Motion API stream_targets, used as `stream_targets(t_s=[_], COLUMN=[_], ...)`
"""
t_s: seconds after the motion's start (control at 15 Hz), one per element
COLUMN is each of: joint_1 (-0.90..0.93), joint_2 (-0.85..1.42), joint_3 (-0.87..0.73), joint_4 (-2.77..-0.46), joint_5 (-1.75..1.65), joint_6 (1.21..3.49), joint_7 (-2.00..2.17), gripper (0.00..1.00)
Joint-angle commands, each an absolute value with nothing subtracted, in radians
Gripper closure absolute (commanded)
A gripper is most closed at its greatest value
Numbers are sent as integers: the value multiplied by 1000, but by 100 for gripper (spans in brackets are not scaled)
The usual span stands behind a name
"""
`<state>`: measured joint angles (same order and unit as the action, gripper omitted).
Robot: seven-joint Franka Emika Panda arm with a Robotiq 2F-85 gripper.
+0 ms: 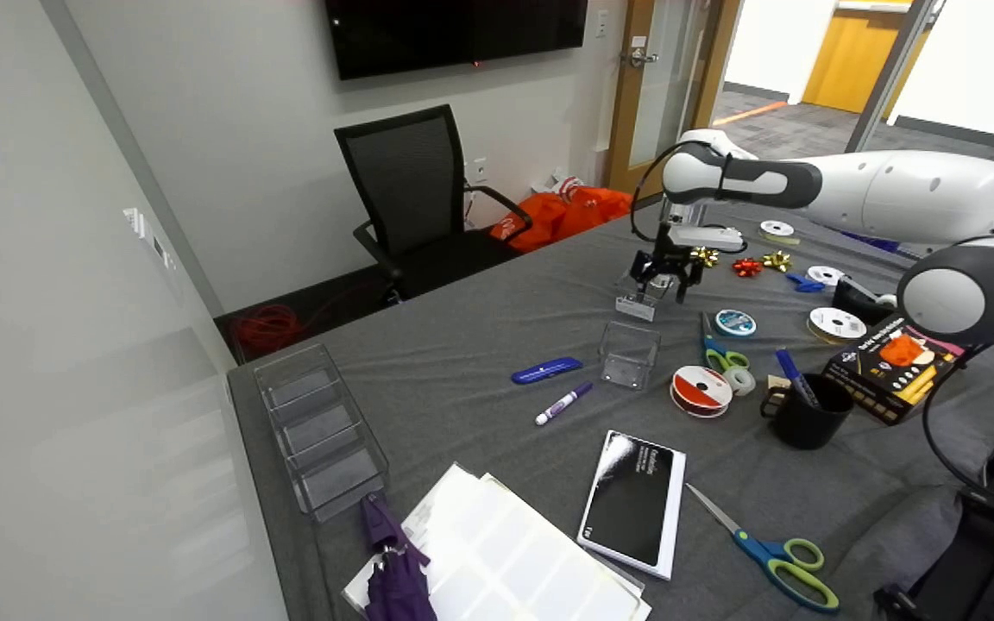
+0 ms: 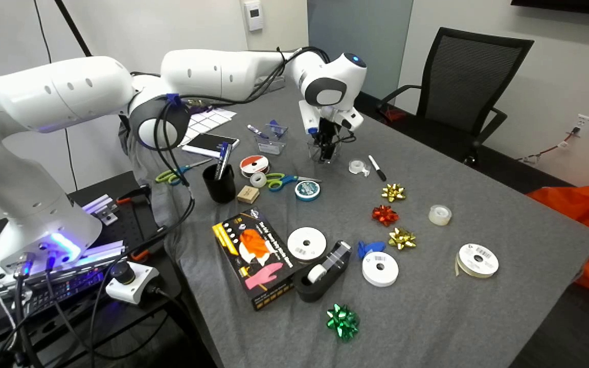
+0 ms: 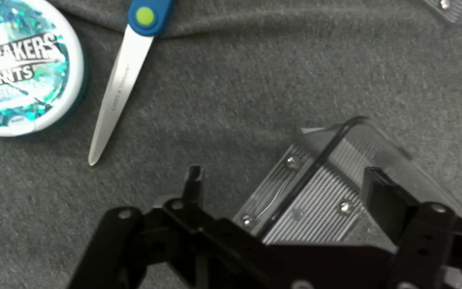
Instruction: Pour the contents in the clear container on the right onto the table.
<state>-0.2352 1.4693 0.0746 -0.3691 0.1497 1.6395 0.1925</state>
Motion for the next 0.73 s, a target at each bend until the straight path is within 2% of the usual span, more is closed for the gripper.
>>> stream_targets(t_s=[0.0, 0.67], joint_1=[-240, -223], joint_2=[1446, 1357], joint_3=[87, 27], joint_4=[-376, -385], joint_5=[173, 121], joint_6=[1638, 1607], joint_7=[184, 281], gripper=[0, 0])
